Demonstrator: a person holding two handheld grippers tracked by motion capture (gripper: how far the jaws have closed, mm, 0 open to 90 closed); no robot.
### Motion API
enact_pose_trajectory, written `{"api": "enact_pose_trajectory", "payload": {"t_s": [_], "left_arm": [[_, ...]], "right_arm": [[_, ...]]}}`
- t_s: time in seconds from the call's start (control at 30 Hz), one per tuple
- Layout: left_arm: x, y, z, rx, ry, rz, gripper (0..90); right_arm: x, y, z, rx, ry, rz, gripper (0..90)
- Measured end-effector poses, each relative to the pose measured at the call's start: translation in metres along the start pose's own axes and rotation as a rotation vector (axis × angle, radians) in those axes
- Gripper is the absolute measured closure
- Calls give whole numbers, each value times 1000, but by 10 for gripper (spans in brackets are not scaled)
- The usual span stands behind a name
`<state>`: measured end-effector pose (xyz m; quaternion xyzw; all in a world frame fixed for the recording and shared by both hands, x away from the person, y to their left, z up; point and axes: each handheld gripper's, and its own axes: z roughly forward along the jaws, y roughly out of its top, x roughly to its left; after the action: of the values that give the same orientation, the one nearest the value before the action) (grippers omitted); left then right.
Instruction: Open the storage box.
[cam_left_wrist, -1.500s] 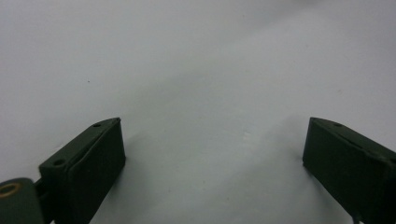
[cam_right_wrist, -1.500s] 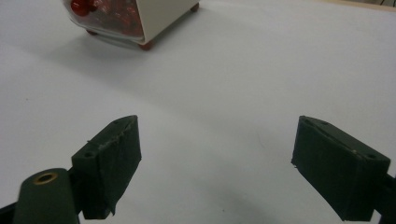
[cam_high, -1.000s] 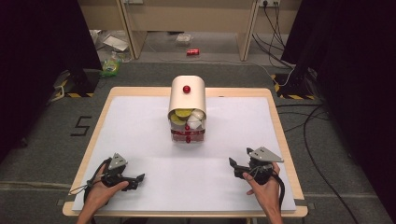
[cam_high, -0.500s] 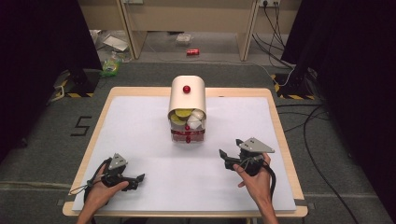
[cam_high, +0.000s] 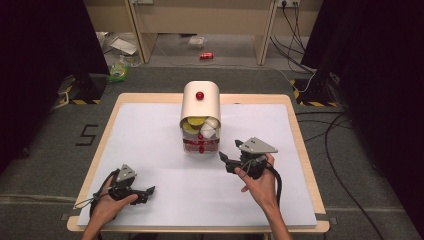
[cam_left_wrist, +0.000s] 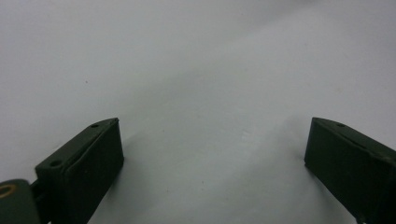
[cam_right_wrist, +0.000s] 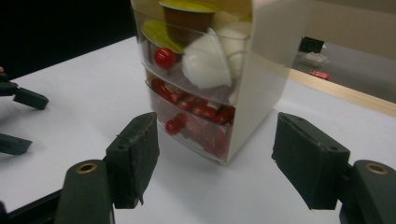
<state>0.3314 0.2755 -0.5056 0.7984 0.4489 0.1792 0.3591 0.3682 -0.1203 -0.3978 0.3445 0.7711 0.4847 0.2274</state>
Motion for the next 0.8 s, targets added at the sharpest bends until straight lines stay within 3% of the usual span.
{"api": "enact_pose_trajectory", "payload": {"t_s": [0.27,0.8], "left_arm": [[0,0,0,0,0,0,38],[0,0,0,2,-12,0,23]], "right_arm": [[12,14,8,-24,19,-45,376],[27,34,20,-48,54,-94,377]]}}
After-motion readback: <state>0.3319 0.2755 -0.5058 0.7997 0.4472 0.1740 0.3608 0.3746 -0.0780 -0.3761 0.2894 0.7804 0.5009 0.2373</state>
